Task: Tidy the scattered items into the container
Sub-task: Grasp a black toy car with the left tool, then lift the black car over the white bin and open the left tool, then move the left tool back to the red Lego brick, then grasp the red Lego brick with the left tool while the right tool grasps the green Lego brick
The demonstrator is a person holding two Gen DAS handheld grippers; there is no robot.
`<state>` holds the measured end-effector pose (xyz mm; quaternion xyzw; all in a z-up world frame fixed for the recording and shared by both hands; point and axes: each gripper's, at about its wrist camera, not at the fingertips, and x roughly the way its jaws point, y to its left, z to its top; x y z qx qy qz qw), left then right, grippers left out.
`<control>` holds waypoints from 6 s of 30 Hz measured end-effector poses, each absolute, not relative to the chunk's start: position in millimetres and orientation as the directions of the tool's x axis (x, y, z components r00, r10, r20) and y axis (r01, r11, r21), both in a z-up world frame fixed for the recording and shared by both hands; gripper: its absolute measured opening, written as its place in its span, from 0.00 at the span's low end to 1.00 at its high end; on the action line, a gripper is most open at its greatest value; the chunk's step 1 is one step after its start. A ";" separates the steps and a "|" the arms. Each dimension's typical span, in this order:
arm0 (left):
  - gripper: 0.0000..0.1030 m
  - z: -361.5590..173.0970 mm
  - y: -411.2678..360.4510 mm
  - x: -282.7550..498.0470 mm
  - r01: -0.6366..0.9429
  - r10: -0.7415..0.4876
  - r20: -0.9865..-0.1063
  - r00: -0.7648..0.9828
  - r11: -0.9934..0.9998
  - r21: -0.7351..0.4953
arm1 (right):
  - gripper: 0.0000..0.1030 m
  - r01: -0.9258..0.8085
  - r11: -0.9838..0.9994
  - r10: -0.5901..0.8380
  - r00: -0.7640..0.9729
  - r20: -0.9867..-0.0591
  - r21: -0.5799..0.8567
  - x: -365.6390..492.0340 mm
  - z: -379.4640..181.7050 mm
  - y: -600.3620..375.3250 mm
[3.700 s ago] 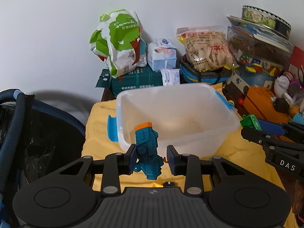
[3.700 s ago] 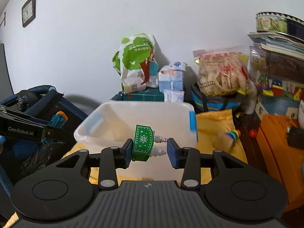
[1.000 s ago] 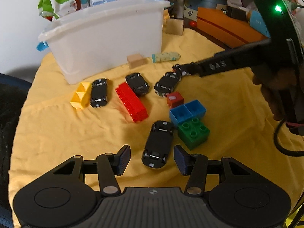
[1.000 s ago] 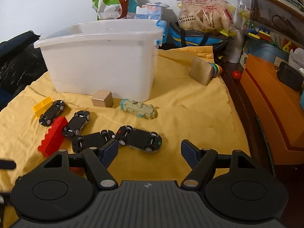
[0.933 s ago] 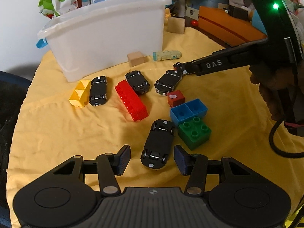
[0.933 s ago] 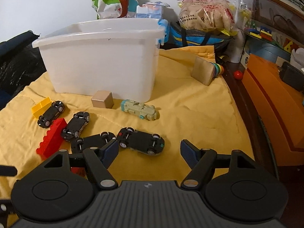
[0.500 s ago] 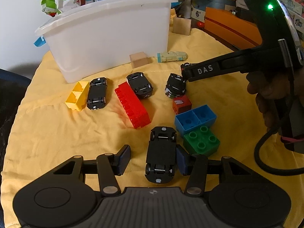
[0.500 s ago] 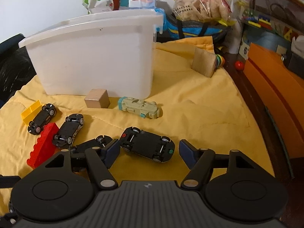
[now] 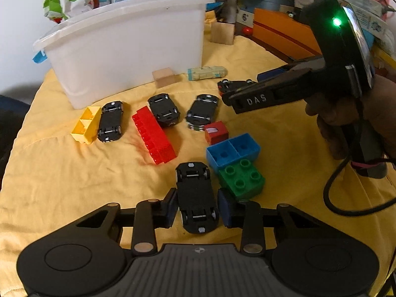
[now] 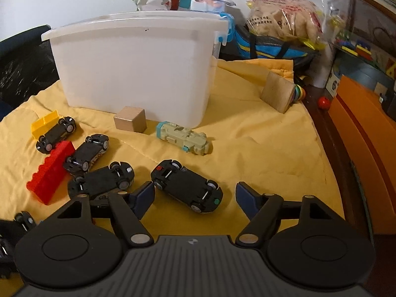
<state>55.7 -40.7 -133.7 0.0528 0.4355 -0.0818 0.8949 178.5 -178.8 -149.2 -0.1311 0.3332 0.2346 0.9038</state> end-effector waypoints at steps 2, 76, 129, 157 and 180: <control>0.38 -134.9 -41.8 56.7 0.189 -0.096 -0.786 0.611 0.982 0.027 | 0.69 -0.539 0.837 0.355 0.665 -0.658 -0.093 177.4 -149.6 -175.3; 0.33 56.8 54.5 186.2 -0.021 0.042 -0.658 0.752 0.999 0.040 | 0.32 -0.559 0.828 0.489 0.694 -0.528 0.032 208.6 14.3 -124.6; 0.52 -77.0 49.4 123.1 0.025 0.052 -0.758 0.650 0.996 0.090 | 0.68 -0.563 0.826 0.437 0.605 -0.665 0.030 127.1 -91.8 -162.6; 0.46 -110.2 -15.6 116.6 0.095 -0.025 -0.772 0.636 0.994 0.046 | 0.48 -0.613 0.790 0.462 0.573 -0.677 0.020 38.1 -132.2 -152.2; 0.39 -134.1 -15.2 124.5 0.029 0.027 -0.796 0.604 0.998 0.056 | 0.36 -0.598 0.801 0.461 0.587 -0.666 0.027 55.5 -146.7 -147.1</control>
